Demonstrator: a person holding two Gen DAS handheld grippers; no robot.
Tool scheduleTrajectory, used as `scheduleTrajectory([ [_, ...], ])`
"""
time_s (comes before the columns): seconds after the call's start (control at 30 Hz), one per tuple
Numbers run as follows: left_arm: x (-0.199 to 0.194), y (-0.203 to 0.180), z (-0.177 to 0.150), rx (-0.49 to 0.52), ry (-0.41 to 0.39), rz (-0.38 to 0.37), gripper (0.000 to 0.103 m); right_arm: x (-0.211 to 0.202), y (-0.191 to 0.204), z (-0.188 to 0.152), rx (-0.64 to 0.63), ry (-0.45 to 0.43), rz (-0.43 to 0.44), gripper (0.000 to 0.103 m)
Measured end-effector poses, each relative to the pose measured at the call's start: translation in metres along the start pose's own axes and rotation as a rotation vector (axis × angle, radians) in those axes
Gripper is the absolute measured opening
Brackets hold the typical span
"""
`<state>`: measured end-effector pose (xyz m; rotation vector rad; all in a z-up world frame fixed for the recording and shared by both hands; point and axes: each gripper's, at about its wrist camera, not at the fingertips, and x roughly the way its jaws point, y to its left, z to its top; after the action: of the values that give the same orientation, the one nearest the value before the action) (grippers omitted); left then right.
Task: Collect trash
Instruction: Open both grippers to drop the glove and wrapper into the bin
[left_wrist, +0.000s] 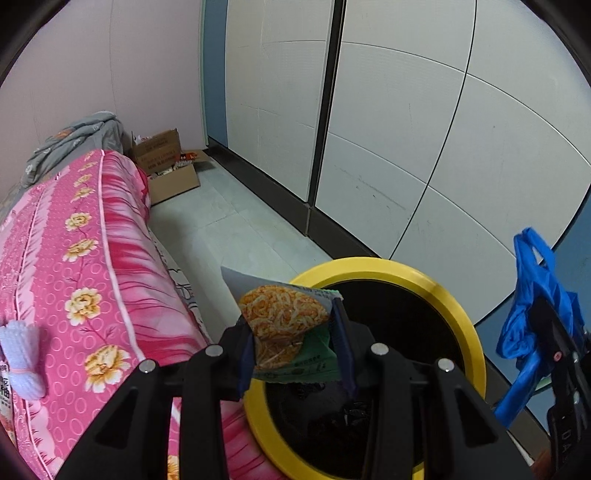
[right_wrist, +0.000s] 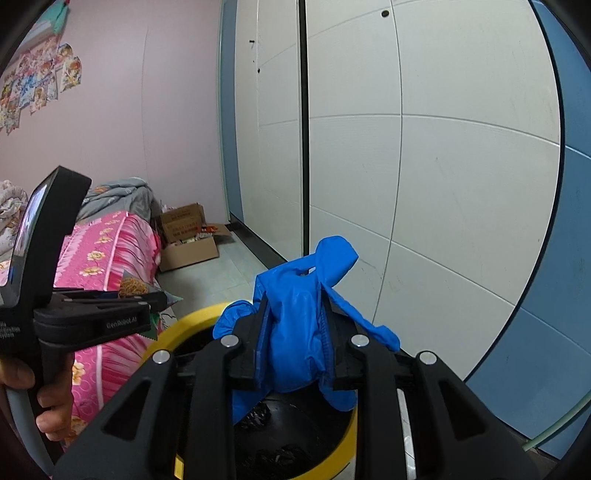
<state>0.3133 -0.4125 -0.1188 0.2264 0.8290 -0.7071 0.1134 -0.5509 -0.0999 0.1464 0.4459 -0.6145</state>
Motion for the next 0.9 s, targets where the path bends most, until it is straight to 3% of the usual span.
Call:
scheduleTrajectory([
  [0.13, 0.000, -0.002, 0.003, 0.006, -0.009, 0.003, 0.040, 0.006, -0.002, -0.002, -0.002, 0.012, -0.005, 0.028],
  [0.2, -0.002, -0.003, 0.003, 0.009, -0.017, 0.013, 0.043, 0.007, -0.002, -0.003, 0.003, 0.014, -0.004, 0.041],
  [0.27, -0.005, -0.002, 0.004, -0.003, -0.019, 0.005, 0.053, 0.006, -0.002, -0.003, 0.006, 0.008, -0.006, 0.045],
  [0.33, -0.010, 0.001, 0.005, -0.026, -0.030, 0.002, 0.075, 0.003, -0.003, -0.004, 0.009, 0.002, -0.011, 0.051],
  [0.4, -0.018, 0.003, 0.006, -0.038, -0.046, 0.015, 0.077, -0.004, -0.004, -0.002, 0.020, -0.017, -0.023, 0.058],
  [0.5, -0.032, 0.008, 0.007, -0.055, -0.067, 0.027, 0.087, -0.016, -0.006, 0.004, 0.032, -0.048, -0.032, 0.061],
  [0.7, -0.076, 0.033, 0.008, -0.127, -0.142, 0.042, 0.093, -0.040, -0.001, 0.018, 0.049, -0.099, -0.007, 0.067],
  [0.9, -0.135, 0.067, -0.002, -0.175, -0.225, 0.076, 0.094, -0.069, 0.014, 0.035, 0.053, -0.149, 0.074, 0.071],
])
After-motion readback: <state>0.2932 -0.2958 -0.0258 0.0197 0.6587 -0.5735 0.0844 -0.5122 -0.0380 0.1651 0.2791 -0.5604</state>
